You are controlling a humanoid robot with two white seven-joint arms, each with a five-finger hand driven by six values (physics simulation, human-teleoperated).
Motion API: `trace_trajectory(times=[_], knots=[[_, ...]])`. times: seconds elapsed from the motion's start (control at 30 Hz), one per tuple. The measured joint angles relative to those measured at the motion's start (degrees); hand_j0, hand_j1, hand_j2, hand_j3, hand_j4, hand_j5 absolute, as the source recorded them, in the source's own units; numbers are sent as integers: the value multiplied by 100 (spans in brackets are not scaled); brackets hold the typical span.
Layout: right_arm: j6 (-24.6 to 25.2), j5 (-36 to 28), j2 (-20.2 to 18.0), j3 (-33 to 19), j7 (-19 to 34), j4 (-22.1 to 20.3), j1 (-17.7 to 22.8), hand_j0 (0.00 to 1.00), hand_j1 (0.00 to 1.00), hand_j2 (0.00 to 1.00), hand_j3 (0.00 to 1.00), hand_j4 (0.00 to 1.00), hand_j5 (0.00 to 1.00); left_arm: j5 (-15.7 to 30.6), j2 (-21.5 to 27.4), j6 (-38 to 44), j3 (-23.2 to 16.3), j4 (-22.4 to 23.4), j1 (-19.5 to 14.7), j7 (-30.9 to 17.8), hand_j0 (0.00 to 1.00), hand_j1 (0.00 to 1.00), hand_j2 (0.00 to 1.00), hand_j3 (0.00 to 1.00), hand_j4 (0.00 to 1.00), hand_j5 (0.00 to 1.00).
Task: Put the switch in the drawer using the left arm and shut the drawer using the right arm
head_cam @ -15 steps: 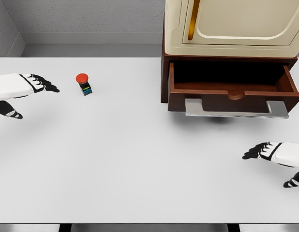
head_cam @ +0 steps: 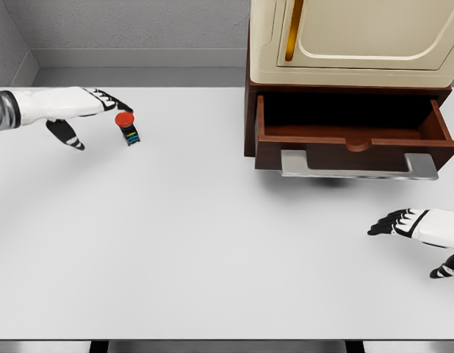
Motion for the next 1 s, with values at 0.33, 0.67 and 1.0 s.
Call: trace_trajectory(times=[0.33, 0.67, 1.0], knots=[[0, 0, 19, -20, 0, 0, 26, 100, 100, 100, 100, 100, 100, -386, -879, -1, 9, 1029, -352, -26, 100, 100, 100, 100, 100, 100], [-1, -23, 11, -635, 0, 6, 307, 42, 42, 42, 42, 42, 42, -912, -1198, -4, 2, 1385, -501, -28, 96, 96, 96, 96, 96, 96], [-3, -50, 413, -1883, 0, 7, 1169, 43, 43, 43, 43, 43, 43, -1178, -1278, -3, 7, 1398, -545, -15, 96, 96, 96, 96, 96, 96]])
